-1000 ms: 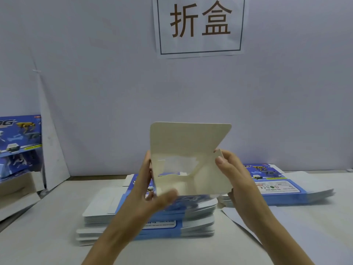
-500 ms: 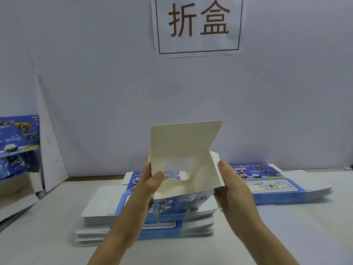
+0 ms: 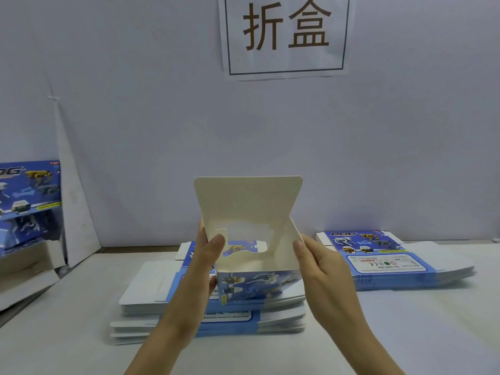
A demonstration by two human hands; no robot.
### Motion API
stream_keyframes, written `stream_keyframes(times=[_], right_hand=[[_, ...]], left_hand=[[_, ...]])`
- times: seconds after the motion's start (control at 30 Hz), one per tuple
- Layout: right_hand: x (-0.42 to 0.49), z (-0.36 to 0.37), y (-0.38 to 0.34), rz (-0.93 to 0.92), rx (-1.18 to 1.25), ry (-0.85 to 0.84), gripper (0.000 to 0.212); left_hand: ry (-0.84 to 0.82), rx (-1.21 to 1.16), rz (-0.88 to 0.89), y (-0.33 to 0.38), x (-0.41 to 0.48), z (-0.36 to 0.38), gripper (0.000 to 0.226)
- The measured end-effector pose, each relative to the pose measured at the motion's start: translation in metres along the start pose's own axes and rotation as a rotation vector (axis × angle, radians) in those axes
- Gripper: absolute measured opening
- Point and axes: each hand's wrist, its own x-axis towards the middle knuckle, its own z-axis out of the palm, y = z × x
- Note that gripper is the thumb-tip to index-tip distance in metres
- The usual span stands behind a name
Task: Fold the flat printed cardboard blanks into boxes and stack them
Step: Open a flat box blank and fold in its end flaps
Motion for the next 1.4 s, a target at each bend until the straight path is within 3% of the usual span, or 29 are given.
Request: stream_keyframes(times=[0.1, 0.23, 0.37, 0.5, 0.8, 0.87, 0.97, 1.03, 1.1, 1.3, 1.37, 1.4], right_hand=[[0.002, -0.005, -0.003, -0.009, 0.022, -0.079, 0.031], [0.007, -0.013, 0.002, -0.089, -0.258, -0.019, 0.030], [0.008, -0.020, 0.000, -0.119, -0.329, -0.037, 0.035], [0.014, -0.029, 0.002, -0.134, -0.445, -0.027, 0.046], [0.012, -0.020, -0.001, -0.211, -0.319, -0.051, 0.056], [0.011, -0.020, -0.003, -0.224, -0.311, -0.059, 0.054], [0.010, -0.020, -0.003, -0.233, -0.339, -0.080, 0.050], [0.010, -0.019, -0.003, -0.236, -0.379, -0.063, 0.048], [0.010, -0.018, -0.001, -0.234, -0.402, -0.038, 0.047], [0.008, -0.013, 0.002, -0.224, -0.372, -0.017, 0.053], [0.006, -0.013, -0.001, -0.228, -0.401, -0.061, 0.045], [0.005, -0.013, -0.003, -0.233, -0.427, -0.088, 0.038]], left_hand=[[-0.020, -0.014, 0.007, 0.002, 0.000, -0.002, 0.094], [-0.079, 0.053, 0.008, 0.001, -0.002, 0.001, 0.107], [-0.088, 0.063, 0.010, 0.003, -0.002, -0.006, 0.110], [-0.247, 0.128, 0.013, 0.008, -0.001, -0.013, 0.086], [-0.417, 0.025, -0.064, 0.024, -0.005, -0.033, 0.072], [-0.325, 0.072, -0.078, 0.030, -0.006, -0.032, 0.067], [-0.029, 0.088, -0.082, 0.036, -0.004, -0.029, 0.061], [0.089, 0.045, -0.076, 0.038, -0.002, -0.028, 0.043], [0.139, -0.037, -0.109, 0.039, 0.000, -0.032, 0.024], [0.098, -0.464, -0.401, 0.032, 0.003, -0.039, 0.023], [0.195, -0.352, -0.322, 0.035, 0.004, -0.033, 0.025], [0.304, -0.109, -0.204, 0.034, 0.003, -0.030, 0.030]])
